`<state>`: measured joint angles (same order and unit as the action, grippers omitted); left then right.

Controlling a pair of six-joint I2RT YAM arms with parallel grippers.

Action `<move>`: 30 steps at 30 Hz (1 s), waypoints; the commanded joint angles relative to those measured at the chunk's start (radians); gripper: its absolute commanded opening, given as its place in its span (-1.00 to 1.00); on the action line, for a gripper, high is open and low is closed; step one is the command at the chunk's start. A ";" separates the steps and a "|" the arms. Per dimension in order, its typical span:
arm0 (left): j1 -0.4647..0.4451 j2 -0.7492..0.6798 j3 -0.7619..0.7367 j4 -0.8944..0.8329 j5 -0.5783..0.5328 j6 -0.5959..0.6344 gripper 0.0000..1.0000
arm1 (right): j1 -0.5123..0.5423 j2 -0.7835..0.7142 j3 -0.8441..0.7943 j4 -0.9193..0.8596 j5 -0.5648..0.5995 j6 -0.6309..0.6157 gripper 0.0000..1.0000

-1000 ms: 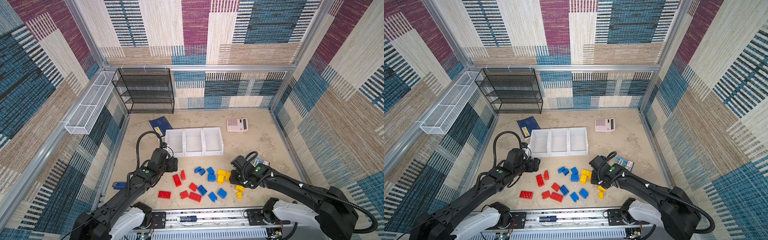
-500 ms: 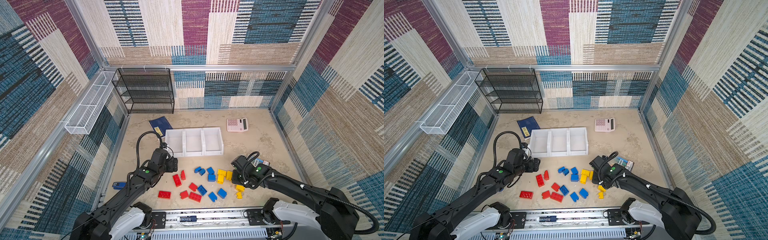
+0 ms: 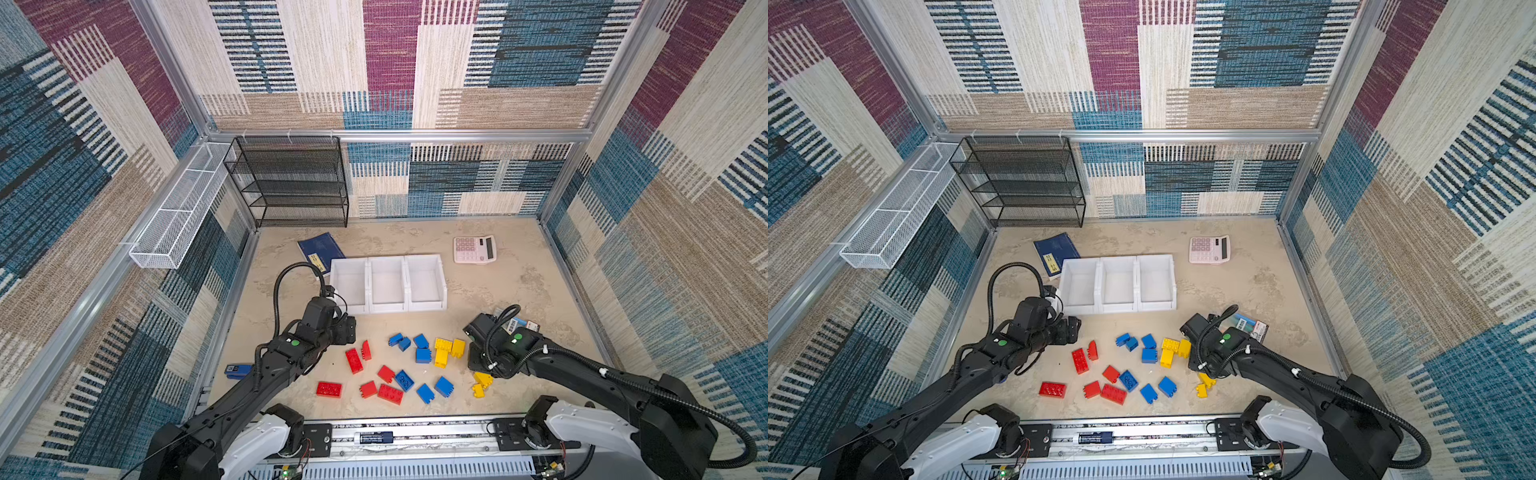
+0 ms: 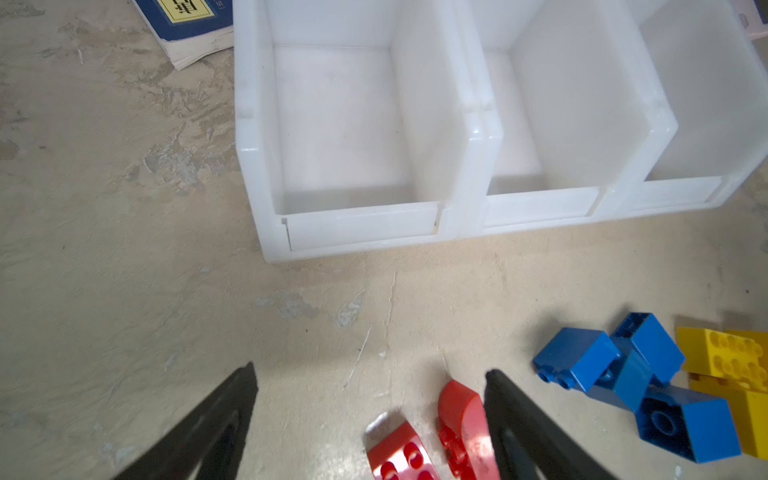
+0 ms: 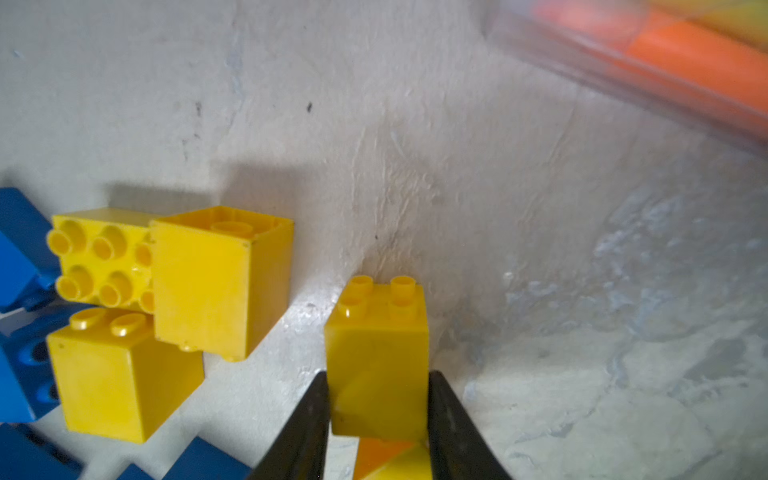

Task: Sort the legos into containers by color
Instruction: 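Drop the yellow brick in the far compartment while the left gripper reaches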

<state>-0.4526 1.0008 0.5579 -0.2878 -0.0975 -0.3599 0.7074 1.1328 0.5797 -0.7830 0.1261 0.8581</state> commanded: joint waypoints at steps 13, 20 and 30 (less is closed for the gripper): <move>0.000 -0.010 -0.003 -0.008 0.005 -0.010 0.78 | 0.001 0.134 0.323 0.028 0.118 -0.189 -0.37; -0.008 -0.017 -0.003 -0.023 0.028 -0.033 0.75 | -0.022 0.450 0.625 0.174 0.093 -0.411 -0.36; -0.052 -0.049 -0.026 -0.044 0.030 -0.053 0.73 | -0.075 0.702 0.820 0.226 0.017 -0.494 0.05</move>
<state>-0.4961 0.9531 0.5331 -0.3195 -0.0723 -0.3935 0.6312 1.8168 1.3766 -0.5903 0.1818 0.3927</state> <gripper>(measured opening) 0.867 0.492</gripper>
